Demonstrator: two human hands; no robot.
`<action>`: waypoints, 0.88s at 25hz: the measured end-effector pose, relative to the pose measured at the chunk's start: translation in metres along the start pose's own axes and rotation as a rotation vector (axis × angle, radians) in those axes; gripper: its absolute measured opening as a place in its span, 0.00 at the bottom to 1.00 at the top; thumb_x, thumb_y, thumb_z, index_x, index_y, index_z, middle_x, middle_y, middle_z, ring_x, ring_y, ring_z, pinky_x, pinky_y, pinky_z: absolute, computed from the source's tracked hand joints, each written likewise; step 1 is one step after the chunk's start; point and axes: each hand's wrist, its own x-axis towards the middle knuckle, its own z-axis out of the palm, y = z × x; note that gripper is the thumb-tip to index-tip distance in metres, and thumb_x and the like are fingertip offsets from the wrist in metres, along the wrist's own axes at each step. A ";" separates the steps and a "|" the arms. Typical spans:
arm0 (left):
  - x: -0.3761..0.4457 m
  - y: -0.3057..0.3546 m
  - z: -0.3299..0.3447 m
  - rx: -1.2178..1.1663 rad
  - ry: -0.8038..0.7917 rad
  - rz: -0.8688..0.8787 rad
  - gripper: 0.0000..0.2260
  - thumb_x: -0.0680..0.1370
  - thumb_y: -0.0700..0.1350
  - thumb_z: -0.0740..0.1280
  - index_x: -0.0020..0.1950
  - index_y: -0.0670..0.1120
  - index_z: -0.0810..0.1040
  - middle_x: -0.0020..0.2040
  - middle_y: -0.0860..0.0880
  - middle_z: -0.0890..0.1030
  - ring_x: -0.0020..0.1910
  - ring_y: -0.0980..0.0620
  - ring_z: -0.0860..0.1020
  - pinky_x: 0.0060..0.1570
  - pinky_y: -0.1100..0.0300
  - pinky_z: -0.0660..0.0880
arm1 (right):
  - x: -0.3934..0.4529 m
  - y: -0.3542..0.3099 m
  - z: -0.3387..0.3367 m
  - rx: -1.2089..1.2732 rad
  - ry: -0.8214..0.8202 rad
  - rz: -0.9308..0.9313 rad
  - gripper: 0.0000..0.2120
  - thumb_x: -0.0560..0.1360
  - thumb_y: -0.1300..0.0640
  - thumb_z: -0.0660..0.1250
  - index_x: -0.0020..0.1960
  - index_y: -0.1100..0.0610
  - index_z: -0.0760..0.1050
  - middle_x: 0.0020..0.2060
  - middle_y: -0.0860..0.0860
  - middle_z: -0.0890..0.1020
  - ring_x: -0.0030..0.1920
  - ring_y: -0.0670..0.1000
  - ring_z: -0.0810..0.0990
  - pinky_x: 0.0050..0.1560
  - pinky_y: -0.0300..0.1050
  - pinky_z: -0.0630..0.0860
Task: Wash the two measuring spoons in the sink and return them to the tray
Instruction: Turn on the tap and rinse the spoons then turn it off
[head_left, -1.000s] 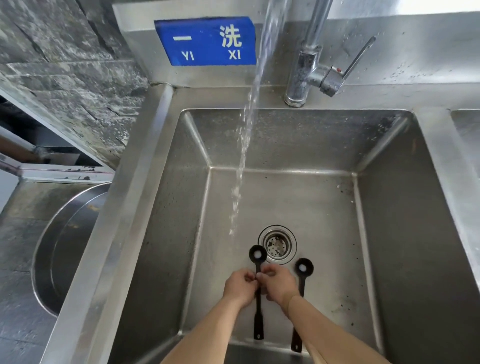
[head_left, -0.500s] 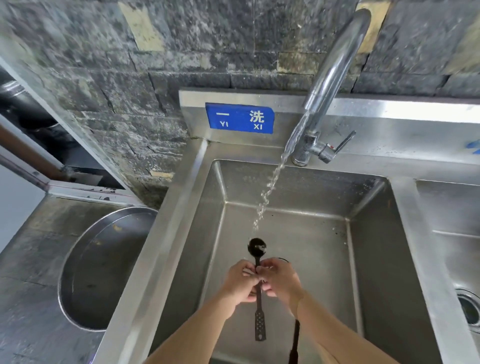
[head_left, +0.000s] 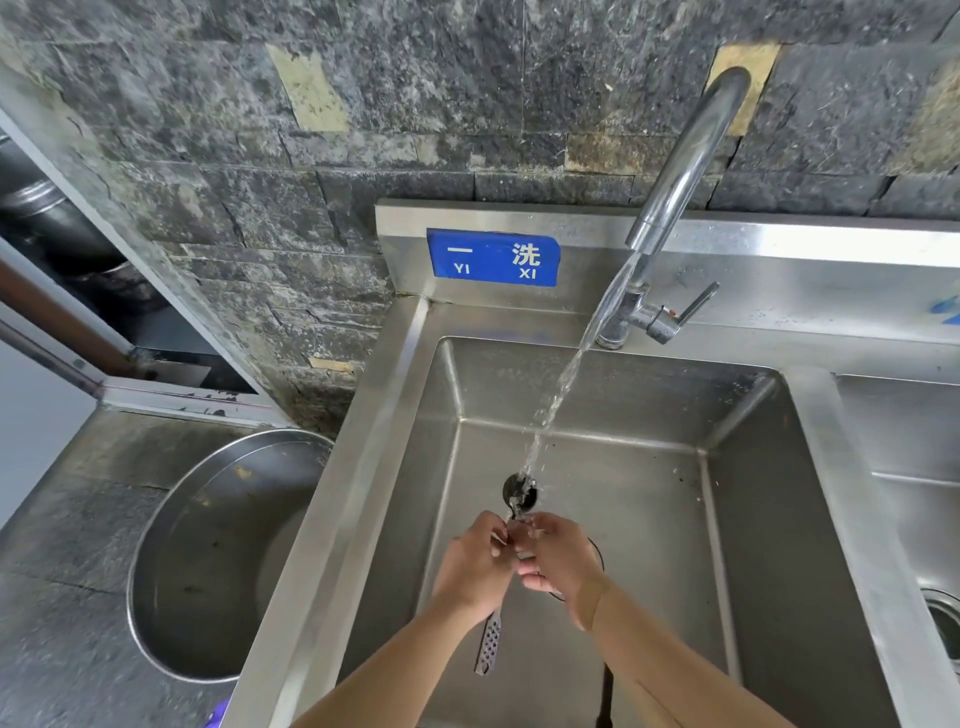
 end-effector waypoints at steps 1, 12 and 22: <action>0.001 0.001 -0.001 -0.019 -0.007 0.014 0.04 0.76 0.42 0.64 0.50 0.47 0.76 0.43 0.49 0.84 0.43 0.50 0.81 0.44 0.57 0.76 | 0.000 -0.005 -0.001 0.018 0.013 -0.014 0.06 0.79 0.63 0.65 0.54 0.60 0.79 0.34 0.55 0.79 0.26 0.49 0.71 0.28 0.41 0.69; -0.021 -0.007 -0.002 -0.400 -0.260 -0.072 0.09 0.82 0.39 0.59 0.54 0.36 0.77 0.40 0.43 0.80 0.37 0.50 0.77 0.37 0.67 0.76 | 0.025 -0.067 -0.005 -0.135 0.081 -0.267 0.18 0.78 0.69 0.62 0.55 0.48 0.79 0.47 0.54 0.84 0.40 0.51 0.85 0.35 0.40 0.82; -0.031 -0.007 -0.002 -0.444 -0.285 -0.071 0.08 0.83 0.39 0.57 0.53 0.37 0.74 0.36 0.45 0.77 0.34 0.52 0.73 0.35 0.65 0.70 | 0.026 -0.059 -0.006 -0.045 -0.016 -0.255 0.18 0.78 0.72 0.60 0.60 0.55 0.80 0.50 0.59 0.83 0.40 0.56 0.88 0.38 0.44 0.84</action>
